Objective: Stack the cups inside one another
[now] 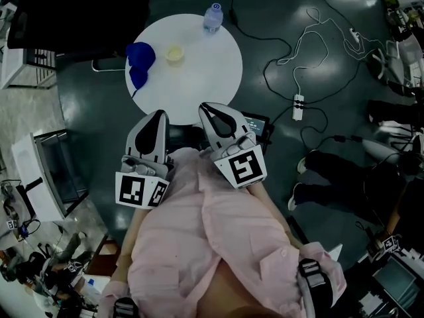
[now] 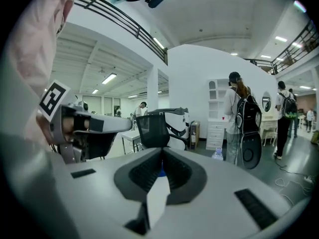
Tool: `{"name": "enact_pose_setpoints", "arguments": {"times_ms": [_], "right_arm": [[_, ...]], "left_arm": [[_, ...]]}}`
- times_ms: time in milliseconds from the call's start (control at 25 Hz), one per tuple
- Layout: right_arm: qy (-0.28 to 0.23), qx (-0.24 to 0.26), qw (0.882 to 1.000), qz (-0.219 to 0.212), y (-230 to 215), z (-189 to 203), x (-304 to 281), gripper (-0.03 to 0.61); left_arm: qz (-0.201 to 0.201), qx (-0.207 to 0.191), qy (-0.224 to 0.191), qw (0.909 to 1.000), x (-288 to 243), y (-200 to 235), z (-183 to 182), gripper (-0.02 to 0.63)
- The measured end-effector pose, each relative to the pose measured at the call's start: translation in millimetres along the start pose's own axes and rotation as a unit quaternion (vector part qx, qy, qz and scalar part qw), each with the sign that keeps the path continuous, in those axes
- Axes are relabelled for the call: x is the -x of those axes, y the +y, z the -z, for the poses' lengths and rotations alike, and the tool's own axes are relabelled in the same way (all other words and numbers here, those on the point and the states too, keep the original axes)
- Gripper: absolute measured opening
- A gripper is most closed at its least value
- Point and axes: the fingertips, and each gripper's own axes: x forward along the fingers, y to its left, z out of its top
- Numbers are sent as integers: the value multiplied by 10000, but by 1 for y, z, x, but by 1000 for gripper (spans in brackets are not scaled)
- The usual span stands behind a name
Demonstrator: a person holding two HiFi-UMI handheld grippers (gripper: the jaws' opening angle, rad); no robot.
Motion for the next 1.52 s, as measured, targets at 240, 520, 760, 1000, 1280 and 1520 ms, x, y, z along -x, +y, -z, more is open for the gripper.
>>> {"name": "enact_pose_setpoints", "arguments": {"times_ms": [240, 520, 760, 1000, 1280, 1520], "right_arm": [[58, 78, 9999, -46, -1, 3, -3, 32], [115, 69, 9999, 40, -8, 5, -6, 32], [117, 66, 9999, 23, -10, 4, -9, 32], [95, 113, 9999, -24, -9, 3, -9, 32], [79, 127, 9999, -19, -9, 4, -11, 32], [109, 132, 9999, -25, -9, 5, -9, 32]], "left_arm": [[-26, 54, -25, 10000, -3, 4, 1, 18], [102, 92, 9, 9999, -13, 3, 1, 18], [112, 106, -17, 9999, -16, 6, -1, 18], [134, 111, -72, 9998, -15, 5, -4, 18], [135, 160, -132, 9997, -15, 8, -4, 18], [110, 207, -145, 9996, -14, 8, -4, 18]]}}
